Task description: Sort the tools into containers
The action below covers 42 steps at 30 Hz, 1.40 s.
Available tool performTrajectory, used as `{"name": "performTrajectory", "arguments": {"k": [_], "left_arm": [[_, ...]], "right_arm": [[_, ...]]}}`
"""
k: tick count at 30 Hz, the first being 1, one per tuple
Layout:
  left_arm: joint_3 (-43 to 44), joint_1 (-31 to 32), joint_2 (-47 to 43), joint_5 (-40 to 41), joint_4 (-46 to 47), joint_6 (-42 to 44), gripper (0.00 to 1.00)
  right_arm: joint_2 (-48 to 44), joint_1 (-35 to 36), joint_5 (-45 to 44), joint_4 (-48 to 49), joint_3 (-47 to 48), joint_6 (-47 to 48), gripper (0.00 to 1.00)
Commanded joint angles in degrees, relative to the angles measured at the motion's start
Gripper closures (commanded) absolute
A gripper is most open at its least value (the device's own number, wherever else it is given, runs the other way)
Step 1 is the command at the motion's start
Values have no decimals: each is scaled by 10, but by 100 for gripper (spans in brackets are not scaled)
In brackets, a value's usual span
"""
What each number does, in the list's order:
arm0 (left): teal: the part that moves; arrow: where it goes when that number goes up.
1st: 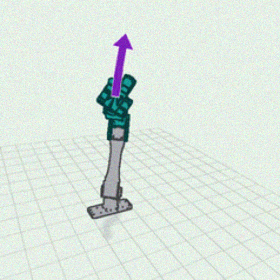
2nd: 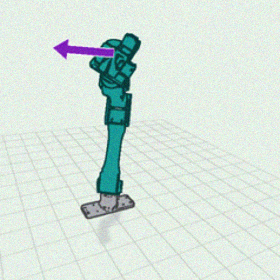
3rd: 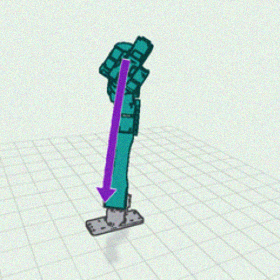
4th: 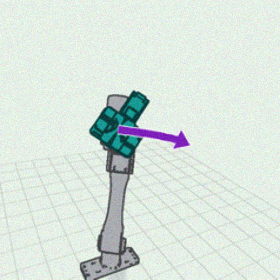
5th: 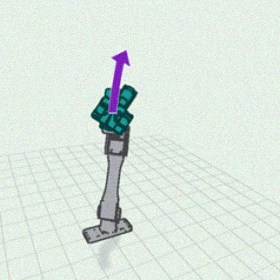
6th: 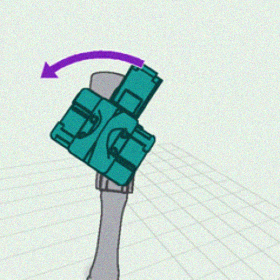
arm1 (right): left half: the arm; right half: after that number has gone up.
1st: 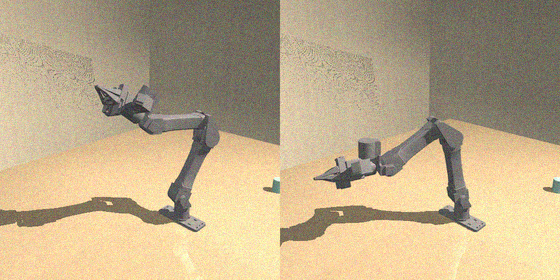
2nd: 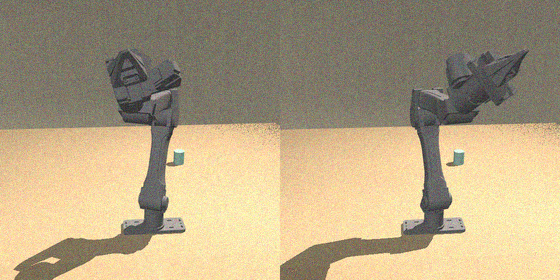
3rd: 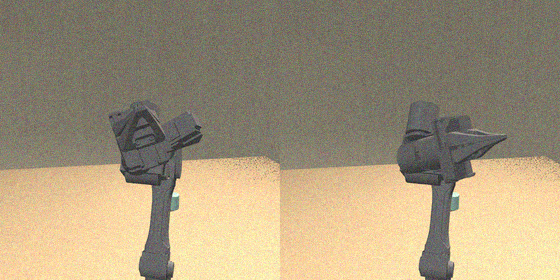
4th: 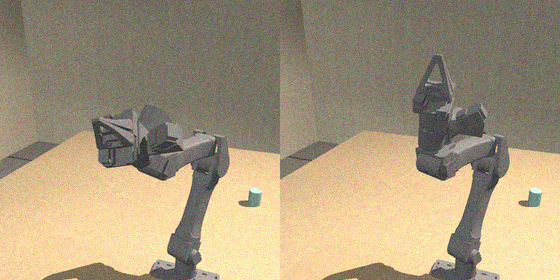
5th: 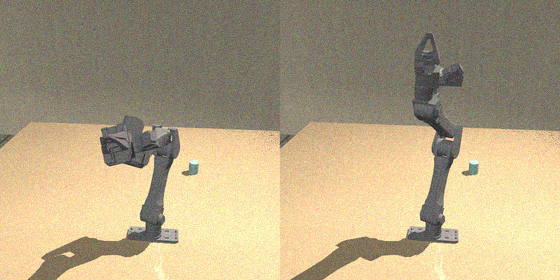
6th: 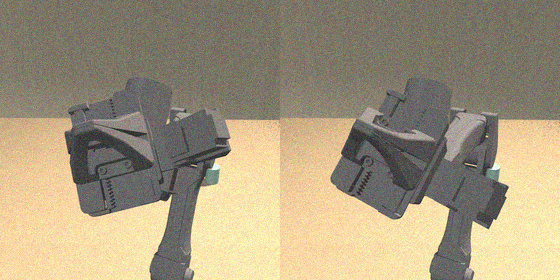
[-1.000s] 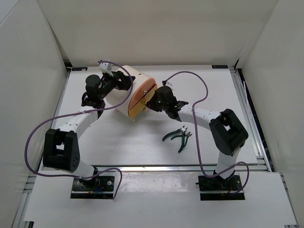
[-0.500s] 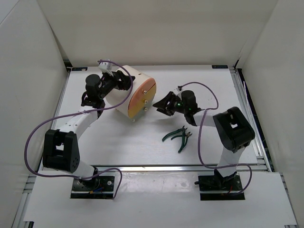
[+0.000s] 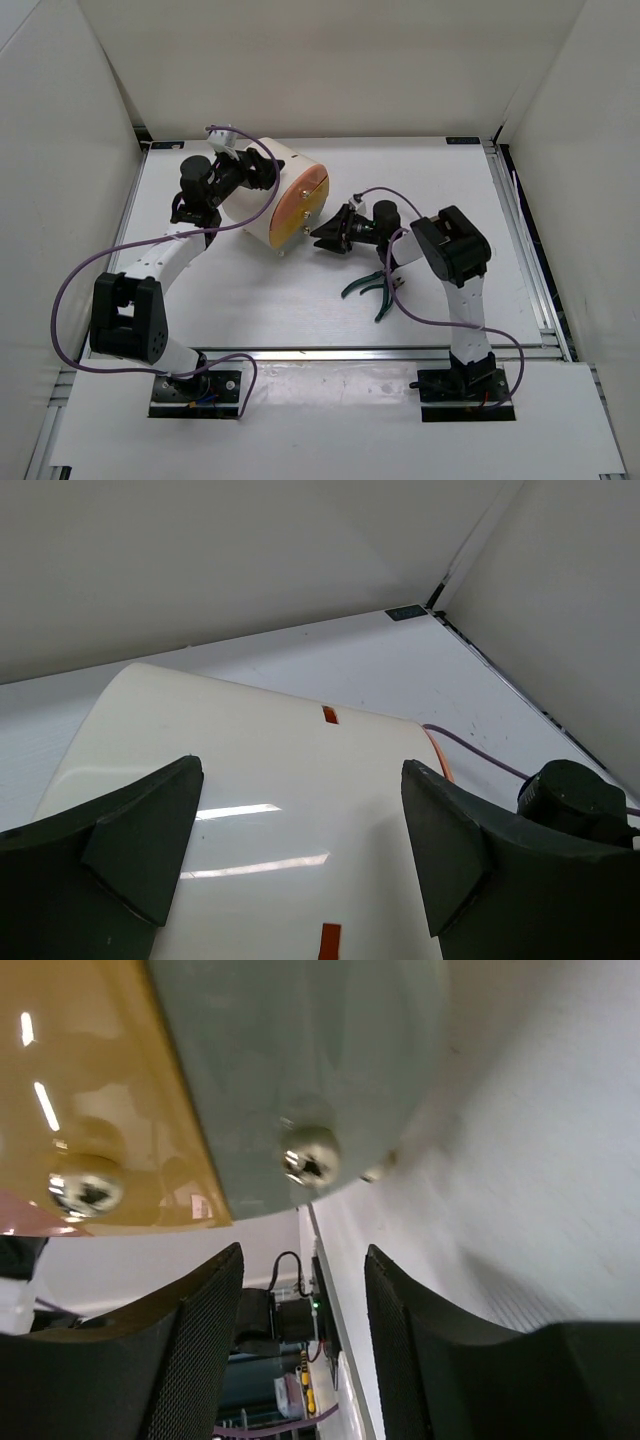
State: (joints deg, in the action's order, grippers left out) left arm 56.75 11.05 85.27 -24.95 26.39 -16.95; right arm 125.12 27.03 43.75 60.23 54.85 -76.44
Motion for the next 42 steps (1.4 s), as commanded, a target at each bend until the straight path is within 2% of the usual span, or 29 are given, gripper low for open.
{"name": "performTrajectory", "arguments": {"k": [1, 5, 12, 17, 23, 42], "left_arm": [[-39, 0, 40, 7, -194, -15, 8], [-38, 0, 44, 10, -194, -15, 8], [-36, 0, 46, 7, -194, -14, 8], [-36, 0, 47, 7, -194, -16, 8], [-36, 0, 46, 3, -194, -14, 8], [-38, 0, 44, 7, -199, -7, 8]], "right_arm": [[18, 0, 31, 80, 33, -20, 44], [48, 11, 30, 118, 58, -48, 46], [72, 22, 25, 110, 91, -55, 49], [81, 29, 26, 113, 107, -63, 58], [85, 29, 19, 97, 116, -56, 64], [104, 11, 31, 90, 123, -44, 57]]}}
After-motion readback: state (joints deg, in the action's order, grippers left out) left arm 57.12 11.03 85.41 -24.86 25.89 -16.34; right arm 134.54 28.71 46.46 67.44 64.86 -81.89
